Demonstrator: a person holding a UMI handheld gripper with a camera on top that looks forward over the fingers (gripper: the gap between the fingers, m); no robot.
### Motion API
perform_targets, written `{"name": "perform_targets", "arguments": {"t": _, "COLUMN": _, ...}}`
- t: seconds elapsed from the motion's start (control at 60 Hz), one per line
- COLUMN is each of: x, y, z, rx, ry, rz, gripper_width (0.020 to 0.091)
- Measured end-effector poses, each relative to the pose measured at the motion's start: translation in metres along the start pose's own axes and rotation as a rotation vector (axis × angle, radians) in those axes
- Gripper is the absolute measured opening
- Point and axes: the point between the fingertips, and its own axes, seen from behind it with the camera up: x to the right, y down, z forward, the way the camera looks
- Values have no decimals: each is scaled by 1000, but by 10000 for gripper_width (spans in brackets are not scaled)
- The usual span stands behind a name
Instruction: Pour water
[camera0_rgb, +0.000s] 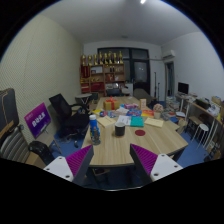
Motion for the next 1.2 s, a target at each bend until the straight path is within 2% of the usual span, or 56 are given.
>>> {"name": "perform_targets", "arguments": {"t": 0.133, "x": 7, "y": -8, "z": 11, "rx": 27, "ry": 31, "rz": 0, "gripper_width": 830}}
{"name": "perform_targets", "arguments": {"t": 0.167, "x": -11, "y": -9, "z": -4, "rx": 29, "ry": 40, "rz": -4, "gripper_width": 832}}
{"name": "perform_targets", "arguments": {"t": 0.383, "x": -38, "y": -1, "z": 43, "rx": 95, "ry": -30, "rz": -65, "gripper_width": 830}}
{"name": "perform_targets", "arguments": {"t": 0.5, "x": -67, "y": 11, "z": 102, "rx": 106, "ry": -74, "rz": -67, "gripper_width": 828}}
{"name": "perform_targets", "arguments": {"t": 0.767, "x": -118, "y": 10, "z": 285, "rx": 119, "ry": -136, "rz": -75, "gripper_width": 830}}
{"name": "perform_targets", "arguments": {"t": 0.917, "x": -125, "y": 1, "z": 363, "rx": 131, "ry": -126, "rz": -99, "gripper_width": 831}}
{"name": "perform_targets", "arguments": {"t": 1.083, "x": -123, "y": 12, "z": 415, "rx": 134, "ry": -118, "rz": -80, "gripper_width": 840}}
{"name": "perform_targets", "arguments": {"t": 1.133, "x": -134, "y": 22, "z": 422, "rx": 109, "ry": -151, "rz": -92, "gripper_width": 537}}
{"name": "perform_targets", "arguments": {"t": 1.167, "x": -133, "y": 17, "z": 426, "rx": 139, "ry": -143, "rz": -90, "gripper_width": 508}}
{"name": "perform_targets", "arguments": {"t": 1.2, "x": -130, "y": 15, "z": 432, "rx": 154, "ry": -133, "rz": -107, "gripper_width": 507}}
